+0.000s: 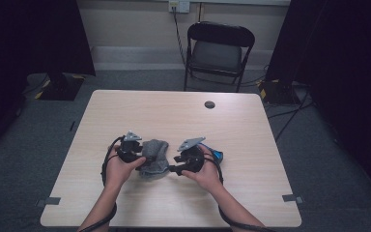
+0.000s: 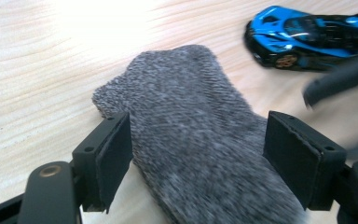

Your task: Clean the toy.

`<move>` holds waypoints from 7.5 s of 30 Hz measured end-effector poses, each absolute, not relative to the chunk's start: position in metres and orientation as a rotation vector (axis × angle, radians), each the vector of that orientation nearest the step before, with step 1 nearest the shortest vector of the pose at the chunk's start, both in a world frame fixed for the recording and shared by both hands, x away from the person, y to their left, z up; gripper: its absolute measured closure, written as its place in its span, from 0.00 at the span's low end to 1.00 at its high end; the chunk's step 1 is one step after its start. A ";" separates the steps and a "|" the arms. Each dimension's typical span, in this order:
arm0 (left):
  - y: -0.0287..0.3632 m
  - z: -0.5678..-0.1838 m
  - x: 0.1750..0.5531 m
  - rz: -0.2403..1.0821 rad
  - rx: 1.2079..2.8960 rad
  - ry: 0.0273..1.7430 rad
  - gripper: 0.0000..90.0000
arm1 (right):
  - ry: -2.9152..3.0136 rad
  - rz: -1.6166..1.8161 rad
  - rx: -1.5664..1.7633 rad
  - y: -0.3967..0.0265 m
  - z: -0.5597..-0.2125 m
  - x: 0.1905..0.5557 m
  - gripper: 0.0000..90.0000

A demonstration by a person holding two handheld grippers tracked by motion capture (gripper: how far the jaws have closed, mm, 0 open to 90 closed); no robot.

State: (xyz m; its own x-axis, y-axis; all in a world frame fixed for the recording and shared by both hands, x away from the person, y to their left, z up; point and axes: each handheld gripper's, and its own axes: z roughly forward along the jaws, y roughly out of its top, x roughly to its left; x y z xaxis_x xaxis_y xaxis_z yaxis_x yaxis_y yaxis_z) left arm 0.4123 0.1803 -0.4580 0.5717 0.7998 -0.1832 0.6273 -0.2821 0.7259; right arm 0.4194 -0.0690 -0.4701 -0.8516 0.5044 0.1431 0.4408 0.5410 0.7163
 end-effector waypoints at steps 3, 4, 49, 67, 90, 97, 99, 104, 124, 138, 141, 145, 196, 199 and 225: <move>0.180 -0.454 0.406 0.285 2.047 1.130 0.34 | 2.689 1.199 0.839 -0.076 -0.471 0.423 0.65; 0.180 -0.454 0.405 0.276 2.049 1.149 0.35 | 2.691 1.197 0.829 -0.075 -0.472 0.423 0.65; 0.170 -0.486 0.392 0.418 2.142 1.164 0.42 | 2.559 1.047 0.926 -0.145 -0.484 0.464 0.17; 0.171 -0.488 0.391 0.424 2.133 1.151 0.43 | 2.617 0.921 0.881 -0.142 -0.490 0.467 0.27; 0.171 -0.487 0.391 0.413 2.123 1.159 0.42 | 2.604 0.875 0.956 -0.140 -0.487 0.464 0.29; 0.170 -0.487 0.391 0.418 2.122 1.161 0.41 | 2.599 0.868 0.945 -0.143 -0.482 0.463 0.31; 0.170 -0.487 0.391 0.418 2.125 1.162 0.41 | 2.607 0.876 0.952 -0.146 -0.480 0.463 0.32; 0.170 -0.487 0.391 0.420 2.123 1.162 0.41 | 2.609 0.873 0.963 -0.151 -0.482 0.461 0.32; 0.153 -0.486 0.399 0.502 2.197 1.212 0.37 | 2.626 0.923 0.950 -0.156 -0.474 0.448 0.32; 0.138 -0.458 0.439 0.297 2.134 1.220 0.82 | 2.666 0.970 0.877 -0.140 -0.466 0.441 0.32; 0.127 -0.452 0.449 0.282 2.148 1.189 0.82 | 2.671 0.995 0.847 -0.132 -0.462 0.439 0.32; 0.114 -0.448 0.454 0.240 2.174 1.124 0.82 | 2.682 0.998 0.798 -0.123 -0.456 0.436 0.32; 0.117 -0.439 0.419 0.035 2.166 0.863 0.83 | 2.557 0.932 1.002 -0.144 -0.448 0.471 0.32; 0.122 -0.440 0.419 0.043 2.160 0.881 0.82 | 2.552 0.930 1.003 -0.147 -0.447 0.472 0.32; 0.140 -0.433 0.450 0.124 2.094 1.017 0.82 | 2.605 1.011 0.895 -0.147 -0.443 0.446 0.32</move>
